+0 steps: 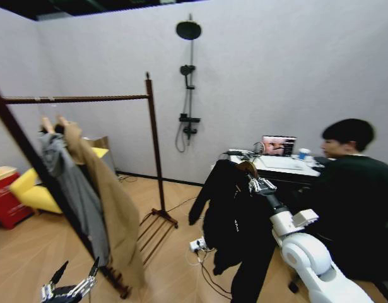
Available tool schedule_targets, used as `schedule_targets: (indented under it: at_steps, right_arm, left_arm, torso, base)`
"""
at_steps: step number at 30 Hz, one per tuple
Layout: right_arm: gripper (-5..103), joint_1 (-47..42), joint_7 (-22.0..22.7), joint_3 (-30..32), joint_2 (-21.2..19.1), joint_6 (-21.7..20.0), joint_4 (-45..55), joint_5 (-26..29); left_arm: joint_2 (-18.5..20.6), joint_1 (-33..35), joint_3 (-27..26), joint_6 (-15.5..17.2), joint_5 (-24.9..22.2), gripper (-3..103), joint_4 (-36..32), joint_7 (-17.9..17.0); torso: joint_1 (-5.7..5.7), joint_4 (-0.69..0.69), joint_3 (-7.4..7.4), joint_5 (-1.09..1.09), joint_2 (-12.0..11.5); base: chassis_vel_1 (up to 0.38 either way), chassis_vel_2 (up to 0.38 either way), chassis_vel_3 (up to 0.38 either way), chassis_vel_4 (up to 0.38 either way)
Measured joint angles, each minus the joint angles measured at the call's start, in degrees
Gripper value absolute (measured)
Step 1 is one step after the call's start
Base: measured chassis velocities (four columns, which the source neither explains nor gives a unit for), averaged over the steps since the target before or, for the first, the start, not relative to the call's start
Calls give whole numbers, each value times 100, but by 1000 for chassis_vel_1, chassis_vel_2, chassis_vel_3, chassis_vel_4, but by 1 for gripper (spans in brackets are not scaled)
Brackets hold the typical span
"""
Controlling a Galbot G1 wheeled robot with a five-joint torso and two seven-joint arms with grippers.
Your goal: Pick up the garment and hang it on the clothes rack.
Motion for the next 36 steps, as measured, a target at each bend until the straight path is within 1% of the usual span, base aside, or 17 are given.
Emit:
schedule_targets:
  at_steps: [7, 10, 11, 14, 19, 24, 27, 34, 36]
  right_arm:
    - [10, -34, 4, 37, -2, 5, 8, -5]
    - [10, -35, 1, 37, -4, 5, 8, -6]
    - [10, -39, -3, 37, -5, 5, 5, -7]
    - [10, -60, -30, 37, -8, 5, -17, -9]
    - [10, -55, -74, 8, -9, 5, -66, -15]
    - [10, -36, -103, -76, 6, 5, -114, -65]
    - [10, -34, -113, -89, 10, 5, -127, -73]
    - [10, -79, -158, -113, 14, 14, -164, -110]
    - [10, -78, -165, -121, 14, 16, -180, -123]
  left_arm:
    - [0, 0, 0, 0, 0, 100, 0, 0]
    - [0, 0, 0, 0, 0, 100, 0, 0]
    - [0, 0, 0, 0, 0, 100, 0, 0]
    - [0, 0, 0, 0, 0, 100, 0, 0]
    - [0, 0, 0, 0, 0, 100, 0, 0]
    - [0, 0, 0, 0, 0, 100, 0, 0]
    - [0, 0, 0, 0, 0, 100, 0, 0]
    - [0, 0, 0, 0, 0, 100, 0, 0]
    - [0, 0, 0, 0, 0, 100, 0, 0]
  torso:
    - [0, 3, 0, -1, -1]
    - [0, 0, 0, -1, -1]
    - [0, -3, 0, -1, 0]
    - [0, -3, 0, -1, 0]
    - [0, 0, 0, -1, 0]
    - [0, -1, 0, 0, 0]
    - [0, 0, 0, -1, 0]
    - [0, -4, 0, -1, 0]
    - [0, -3, 0, 0, 0]
  base:
    - [90, 106, 112, 111]
    - [25, 43, 47, 76]
    - [0, 0, 0, 0]
    - [0, 0, 0, 0]
    - [0, 0, 0, 0]
    - [-19, -25, -25, -26]
    - [-57, -77, -63, -71]
    - [-77, -65, -61, -80]
    - [0, 0, 0, 0]
